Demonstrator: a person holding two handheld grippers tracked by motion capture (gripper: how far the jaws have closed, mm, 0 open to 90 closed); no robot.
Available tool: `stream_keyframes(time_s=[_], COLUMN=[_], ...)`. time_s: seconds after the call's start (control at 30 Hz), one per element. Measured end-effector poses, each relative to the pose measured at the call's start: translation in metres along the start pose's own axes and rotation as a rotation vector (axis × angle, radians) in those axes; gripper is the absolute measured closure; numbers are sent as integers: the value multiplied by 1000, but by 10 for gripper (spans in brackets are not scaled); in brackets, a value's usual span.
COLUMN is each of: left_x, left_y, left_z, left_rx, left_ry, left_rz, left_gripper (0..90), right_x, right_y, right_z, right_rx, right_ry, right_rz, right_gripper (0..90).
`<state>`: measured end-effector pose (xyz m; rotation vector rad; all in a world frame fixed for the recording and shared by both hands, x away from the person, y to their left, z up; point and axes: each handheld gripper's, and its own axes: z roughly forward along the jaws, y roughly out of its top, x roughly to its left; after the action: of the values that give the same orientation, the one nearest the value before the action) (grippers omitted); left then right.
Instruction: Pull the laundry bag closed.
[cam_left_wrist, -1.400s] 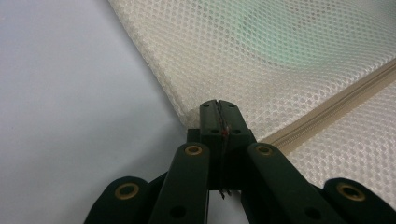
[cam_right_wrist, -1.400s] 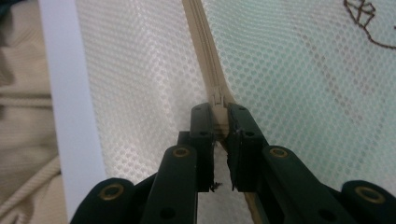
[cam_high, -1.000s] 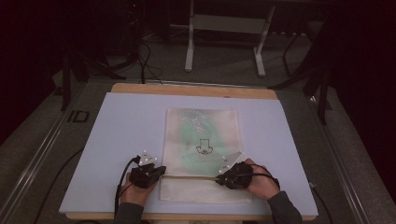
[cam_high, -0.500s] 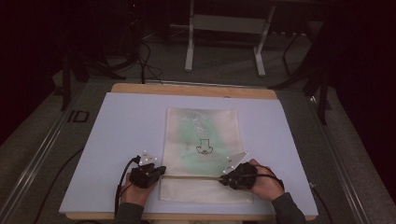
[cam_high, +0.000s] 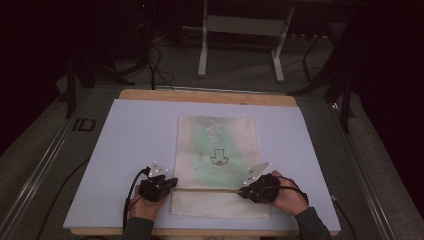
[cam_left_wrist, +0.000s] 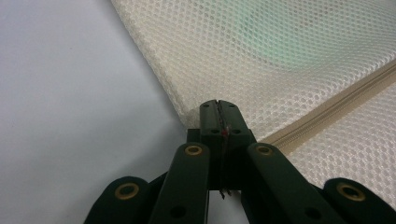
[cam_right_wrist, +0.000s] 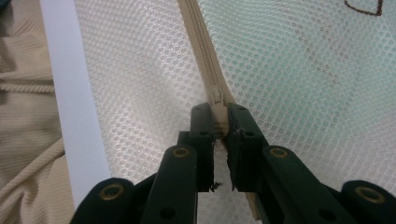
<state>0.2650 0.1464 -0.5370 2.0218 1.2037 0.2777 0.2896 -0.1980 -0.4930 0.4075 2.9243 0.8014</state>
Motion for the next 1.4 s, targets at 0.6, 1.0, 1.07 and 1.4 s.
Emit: stream_keyframes(time_s=[0.6,1.0,1.07,1.4], left_x=[0,0,0,0], left_y=[0,0,0,0], left_z=[0,0,0,0], left_rx=[2,4,3,2], left_ry=[0,-2,0,-3], left_rz=[1,-2,-2,-3], left_gripper=[894,894,894,894], right_x=[-1,-3,-3,-7], right_y=[-3,-10,-10,-18], right_z=[-3,-6,-7,-14], right_rx=[0,9,5,3], right_ry=[16,21,21,12], right_rz=[5,16,19,39], right_gripper=[821,821,821,821])
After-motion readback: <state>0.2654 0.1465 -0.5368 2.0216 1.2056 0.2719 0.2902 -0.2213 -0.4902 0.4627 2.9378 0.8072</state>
